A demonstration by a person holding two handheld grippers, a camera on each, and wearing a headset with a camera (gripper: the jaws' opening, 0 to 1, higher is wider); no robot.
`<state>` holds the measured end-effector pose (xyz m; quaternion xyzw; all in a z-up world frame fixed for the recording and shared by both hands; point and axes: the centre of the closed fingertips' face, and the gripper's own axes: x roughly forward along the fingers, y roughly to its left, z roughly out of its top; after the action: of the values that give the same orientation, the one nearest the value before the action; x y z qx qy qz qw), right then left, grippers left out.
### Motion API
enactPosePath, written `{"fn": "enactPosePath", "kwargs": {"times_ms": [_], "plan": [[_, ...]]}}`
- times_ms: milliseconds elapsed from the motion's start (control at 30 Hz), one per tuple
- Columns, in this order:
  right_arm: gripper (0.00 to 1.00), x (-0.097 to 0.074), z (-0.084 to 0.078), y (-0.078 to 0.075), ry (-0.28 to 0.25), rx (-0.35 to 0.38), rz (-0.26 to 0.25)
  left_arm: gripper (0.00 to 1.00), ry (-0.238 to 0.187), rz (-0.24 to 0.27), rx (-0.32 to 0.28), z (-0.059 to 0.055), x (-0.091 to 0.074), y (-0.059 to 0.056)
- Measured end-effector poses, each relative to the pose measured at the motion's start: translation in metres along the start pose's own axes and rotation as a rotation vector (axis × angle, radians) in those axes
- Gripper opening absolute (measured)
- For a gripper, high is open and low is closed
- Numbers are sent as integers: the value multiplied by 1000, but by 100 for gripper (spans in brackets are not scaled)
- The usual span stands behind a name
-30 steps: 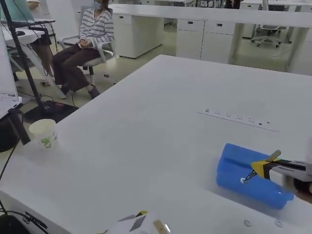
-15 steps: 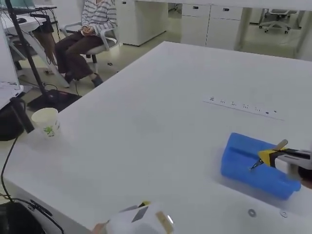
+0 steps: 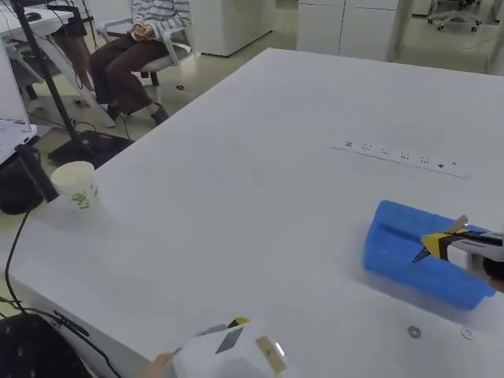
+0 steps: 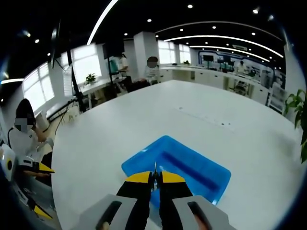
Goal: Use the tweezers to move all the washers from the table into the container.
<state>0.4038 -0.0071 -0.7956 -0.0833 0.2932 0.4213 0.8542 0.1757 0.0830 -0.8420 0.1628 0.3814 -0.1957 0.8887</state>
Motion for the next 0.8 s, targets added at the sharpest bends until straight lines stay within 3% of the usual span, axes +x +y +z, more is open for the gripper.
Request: {"fn": "enactPosePath", "kwargs": {"times_ms": [800], "plan": [[2,17,-14,-13,35,-16,-29,86,5,-5,0,-1,1,-1]]}}
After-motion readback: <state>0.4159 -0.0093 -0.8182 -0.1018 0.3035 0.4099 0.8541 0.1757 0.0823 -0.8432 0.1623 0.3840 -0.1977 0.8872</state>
